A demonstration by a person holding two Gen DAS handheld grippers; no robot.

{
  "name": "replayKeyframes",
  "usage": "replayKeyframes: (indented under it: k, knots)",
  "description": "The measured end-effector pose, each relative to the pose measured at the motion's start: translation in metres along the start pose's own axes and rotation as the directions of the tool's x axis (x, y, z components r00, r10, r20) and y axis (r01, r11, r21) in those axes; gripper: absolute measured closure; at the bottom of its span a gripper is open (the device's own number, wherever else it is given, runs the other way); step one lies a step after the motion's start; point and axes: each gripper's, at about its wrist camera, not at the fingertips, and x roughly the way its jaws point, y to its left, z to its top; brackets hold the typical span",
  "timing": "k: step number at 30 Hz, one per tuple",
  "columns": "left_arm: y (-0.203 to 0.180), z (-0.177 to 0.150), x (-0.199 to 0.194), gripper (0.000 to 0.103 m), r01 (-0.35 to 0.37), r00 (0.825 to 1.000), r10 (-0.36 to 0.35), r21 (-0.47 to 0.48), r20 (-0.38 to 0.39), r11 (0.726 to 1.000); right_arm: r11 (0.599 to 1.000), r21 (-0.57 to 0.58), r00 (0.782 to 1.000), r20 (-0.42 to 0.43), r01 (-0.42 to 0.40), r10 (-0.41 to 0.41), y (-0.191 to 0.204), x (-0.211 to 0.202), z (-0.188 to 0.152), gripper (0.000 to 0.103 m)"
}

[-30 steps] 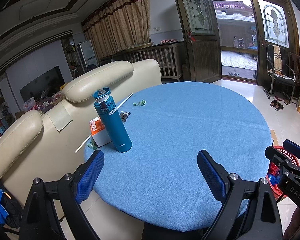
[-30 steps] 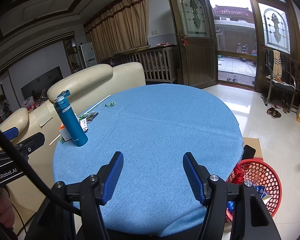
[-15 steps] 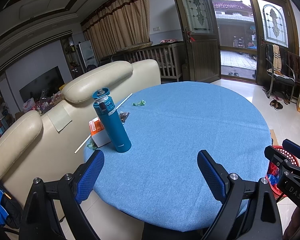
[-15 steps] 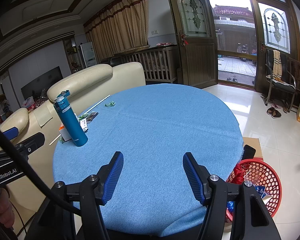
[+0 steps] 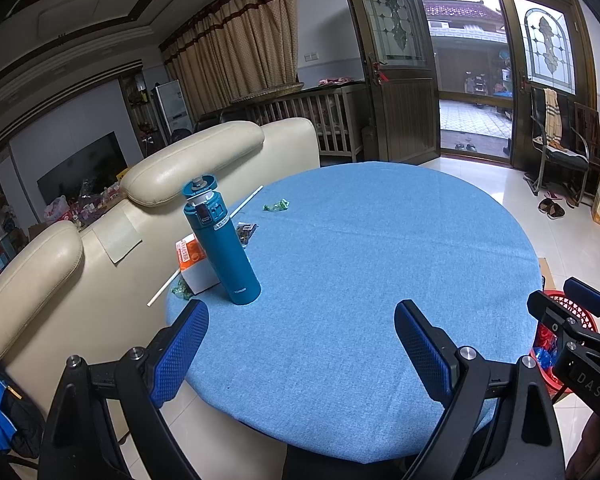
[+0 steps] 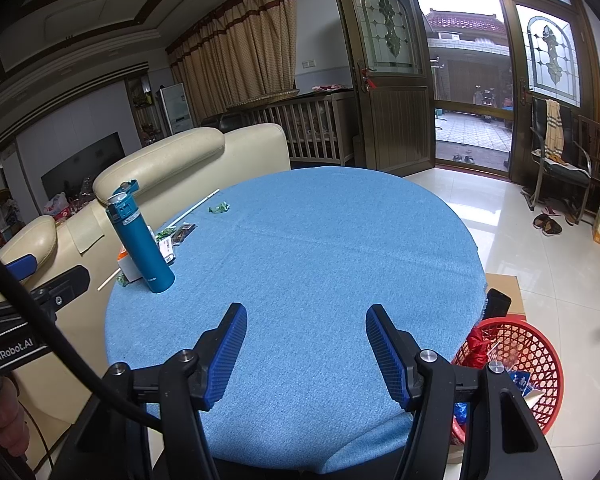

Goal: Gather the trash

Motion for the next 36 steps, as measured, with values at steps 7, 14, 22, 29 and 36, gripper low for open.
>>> replayKeyframes:
  k: [7,14,22,29,36]
  knots:
    - [0.001,-0.001,0.004,0.009,0.008,1.0,-0.008,-0.008,-0.008,1.0,1.0,0.002,1.0,-0.003,0.008,-0.008,-0.002,0.002,-0.001,0.037]
    - [0.0,0.0,0.014,0.009,0.021,1.0,-0.021,-0.007,-0.023,1.0,0.999,0.013,1.0,-0.006,0.029,-0.029,-0.005,0.006,0.001,0.037]
    - [-0.004,-0.001,0.025,0.009,0.044,0.998,-0.044,0.004,-0.042,0.999,0.997,0.022,0.997,-0.002,0.073,-0.073,-0.009,0.011,0.004,0.037]
    - [-0.003,-0.004,0.03,0.009,0.057,0.997,-0.057,-0.003,-0.056,0.998,0.996,0.02,0.996,-0.016,0.087,-0.087,-0.01,0.017,0.003,0.037]
    - [0.002,-0.007,0.028,0.009,0.056,0.997,-0.057,-0.021,-0.056,0.998,0.996,0.0,0.996,-0.019,0.087,-0.087,-0.002,0.016,0.002,0.037]
